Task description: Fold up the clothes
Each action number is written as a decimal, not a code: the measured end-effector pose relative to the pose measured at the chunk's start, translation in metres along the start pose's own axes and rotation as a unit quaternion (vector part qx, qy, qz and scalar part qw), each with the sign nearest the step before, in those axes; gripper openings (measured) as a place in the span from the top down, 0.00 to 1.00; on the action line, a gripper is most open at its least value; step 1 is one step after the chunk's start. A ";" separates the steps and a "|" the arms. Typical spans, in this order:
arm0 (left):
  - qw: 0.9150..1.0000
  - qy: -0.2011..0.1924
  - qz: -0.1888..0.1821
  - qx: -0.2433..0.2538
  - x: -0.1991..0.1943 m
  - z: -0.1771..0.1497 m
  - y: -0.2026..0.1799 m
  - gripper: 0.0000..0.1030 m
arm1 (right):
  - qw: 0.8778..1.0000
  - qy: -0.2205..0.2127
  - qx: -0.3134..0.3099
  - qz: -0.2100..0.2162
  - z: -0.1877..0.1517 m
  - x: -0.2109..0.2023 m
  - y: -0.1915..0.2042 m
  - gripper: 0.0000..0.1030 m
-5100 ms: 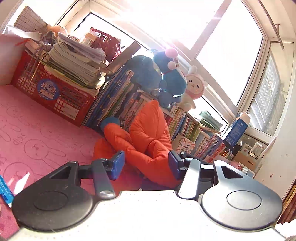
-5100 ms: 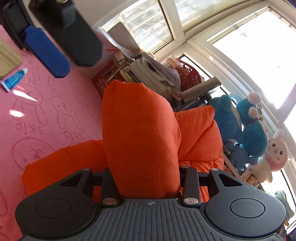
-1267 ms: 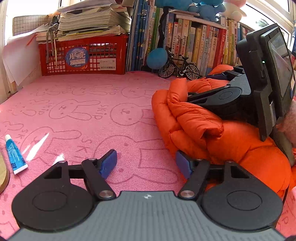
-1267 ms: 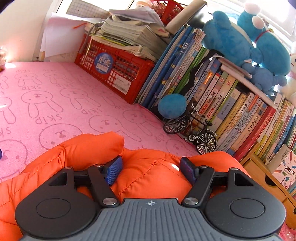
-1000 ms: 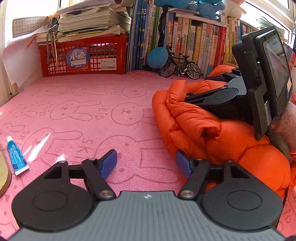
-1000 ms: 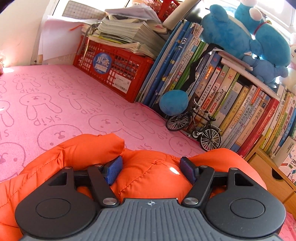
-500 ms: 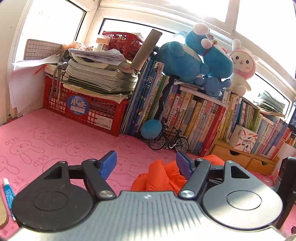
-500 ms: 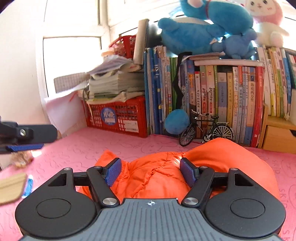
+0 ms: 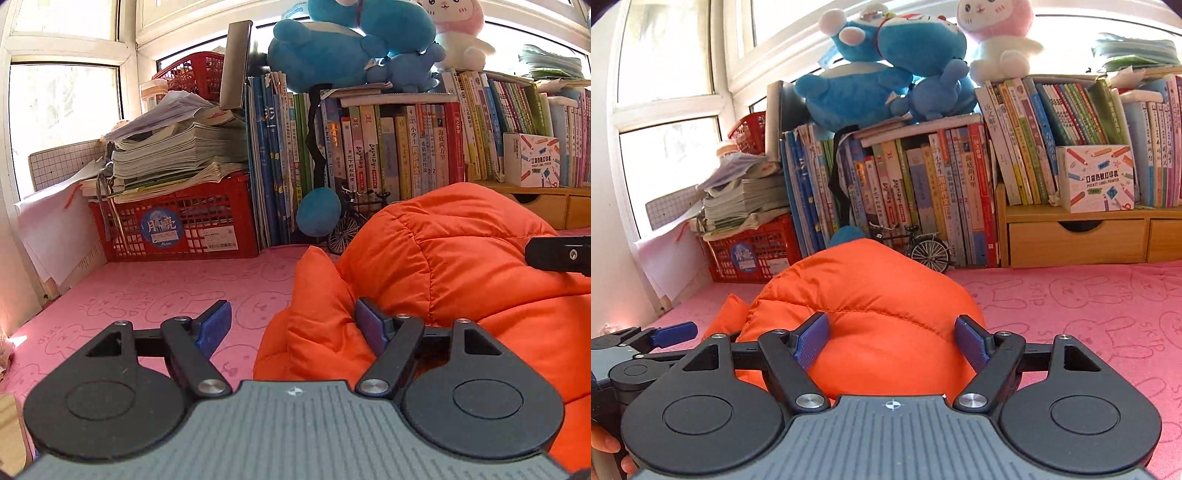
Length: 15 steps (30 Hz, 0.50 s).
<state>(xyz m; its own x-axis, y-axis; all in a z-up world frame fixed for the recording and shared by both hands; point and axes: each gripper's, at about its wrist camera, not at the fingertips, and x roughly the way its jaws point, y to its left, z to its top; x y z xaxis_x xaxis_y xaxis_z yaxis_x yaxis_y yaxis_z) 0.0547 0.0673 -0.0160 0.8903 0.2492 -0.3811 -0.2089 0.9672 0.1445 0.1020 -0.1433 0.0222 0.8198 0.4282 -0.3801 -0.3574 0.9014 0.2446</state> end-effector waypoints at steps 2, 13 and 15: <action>1.000 0.001 0.007 0.008 0.004 -0.004 -0.001 0.27 | 1.000 0.011 0.024 0.011 -0.006 -0.004 -0.009 0.10; 1.000 0.015 0.002 0.015 0.015 -0.010 -0.001 0.26 | 0.961 0.138 0.191 0.145 -0.050 -0.025 -0.053 0.00; 1.000 0.020 -0.003 0.012 0.017 -0.010 0.000 0.26 | 0.948 0.167 0.204 0.178 -0.057 -0.022 -0.048 0.00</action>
<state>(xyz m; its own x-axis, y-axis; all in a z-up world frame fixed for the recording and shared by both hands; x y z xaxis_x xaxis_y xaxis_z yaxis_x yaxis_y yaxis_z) 0.0657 0.0722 -0.0316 0.8746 0.2456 -0.4181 -0.1932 0.9673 0.1642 0.0758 -0.1927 -0.0321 0.4682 0.7581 -0.4540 -0.3259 0.6257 0.7087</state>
